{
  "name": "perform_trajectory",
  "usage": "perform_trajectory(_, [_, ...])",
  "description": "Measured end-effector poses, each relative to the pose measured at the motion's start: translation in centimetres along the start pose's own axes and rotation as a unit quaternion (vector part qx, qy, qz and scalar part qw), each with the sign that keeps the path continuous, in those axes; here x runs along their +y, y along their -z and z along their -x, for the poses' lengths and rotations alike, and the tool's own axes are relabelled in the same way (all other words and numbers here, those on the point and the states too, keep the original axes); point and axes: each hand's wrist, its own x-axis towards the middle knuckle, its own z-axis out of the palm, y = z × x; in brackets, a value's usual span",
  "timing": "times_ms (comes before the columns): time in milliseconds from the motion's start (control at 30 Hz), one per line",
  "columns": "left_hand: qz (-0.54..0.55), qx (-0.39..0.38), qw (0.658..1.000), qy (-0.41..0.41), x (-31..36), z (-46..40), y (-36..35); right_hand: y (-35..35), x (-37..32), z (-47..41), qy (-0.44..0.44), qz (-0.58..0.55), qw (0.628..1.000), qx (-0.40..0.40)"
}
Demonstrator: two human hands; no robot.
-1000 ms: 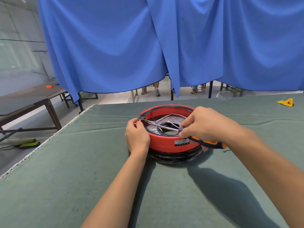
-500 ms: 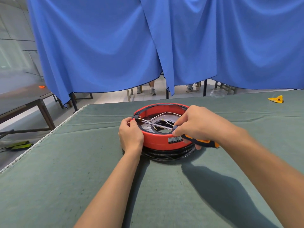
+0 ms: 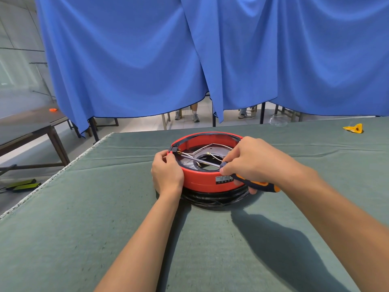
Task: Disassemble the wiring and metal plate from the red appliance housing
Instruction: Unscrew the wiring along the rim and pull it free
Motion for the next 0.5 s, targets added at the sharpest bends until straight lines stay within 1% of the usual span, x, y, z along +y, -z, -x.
perform_trajectory(500, [0.004, 0.0, 1.0, -0.005, -0.18, -0.12, -0.04, 0.43, -0.12, 0.25, -0.002, -0.013, 1.0, -0.002])
